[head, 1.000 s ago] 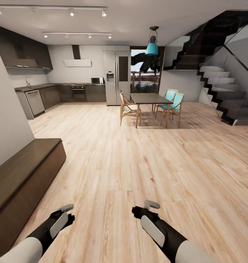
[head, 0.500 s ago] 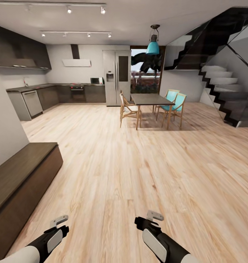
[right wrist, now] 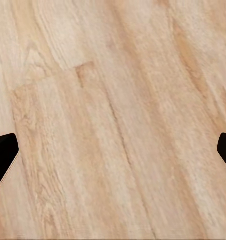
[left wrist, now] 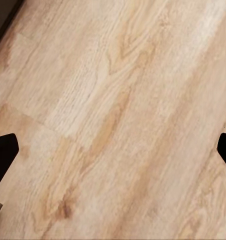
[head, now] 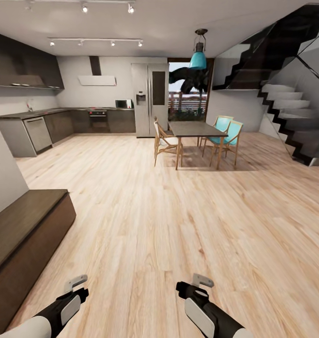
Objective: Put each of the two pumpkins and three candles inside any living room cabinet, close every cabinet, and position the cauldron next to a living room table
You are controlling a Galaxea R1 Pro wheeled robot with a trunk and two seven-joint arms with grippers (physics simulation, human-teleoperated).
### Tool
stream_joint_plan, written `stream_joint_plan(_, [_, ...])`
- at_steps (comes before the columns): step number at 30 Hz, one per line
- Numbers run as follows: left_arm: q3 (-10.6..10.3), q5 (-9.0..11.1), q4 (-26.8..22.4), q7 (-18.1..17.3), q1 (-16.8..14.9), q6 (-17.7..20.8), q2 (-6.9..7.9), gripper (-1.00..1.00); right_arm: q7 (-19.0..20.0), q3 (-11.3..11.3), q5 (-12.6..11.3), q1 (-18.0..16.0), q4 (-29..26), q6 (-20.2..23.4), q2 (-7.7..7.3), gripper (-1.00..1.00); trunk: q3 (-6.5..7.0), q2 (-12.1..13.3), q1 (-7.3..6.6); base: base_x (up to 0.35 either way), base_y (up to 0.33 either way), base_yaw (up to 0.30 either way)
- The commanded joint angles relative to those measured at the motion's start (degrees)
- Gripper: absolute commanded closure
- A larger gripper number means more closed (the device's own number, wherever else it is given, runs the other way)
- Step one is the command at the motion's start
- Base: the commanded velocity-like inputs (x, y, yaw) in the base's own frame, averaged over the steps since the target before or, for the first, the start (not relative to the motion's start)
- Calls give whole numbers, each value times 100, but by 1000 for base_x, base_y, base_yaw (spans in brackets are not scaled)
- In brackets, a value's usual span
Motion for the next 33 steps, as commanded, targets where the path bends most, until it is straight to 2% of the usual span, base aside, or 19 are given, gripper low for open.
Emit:
stream_joint_plan(1, [-48, 28, -18, 41, 0, 34, 6, -100, -42, 26, -7, -6, -1, 22, -3, -100, -6, -3, 3, 331, 14, 0])
stream_joint_plan(33, [-48, 19, -18, 41, 8, 26, -8, -100, -39, 28, 6, -6, 185, -19, 10, -100, -6, -3, 3, 331, 60, 0])
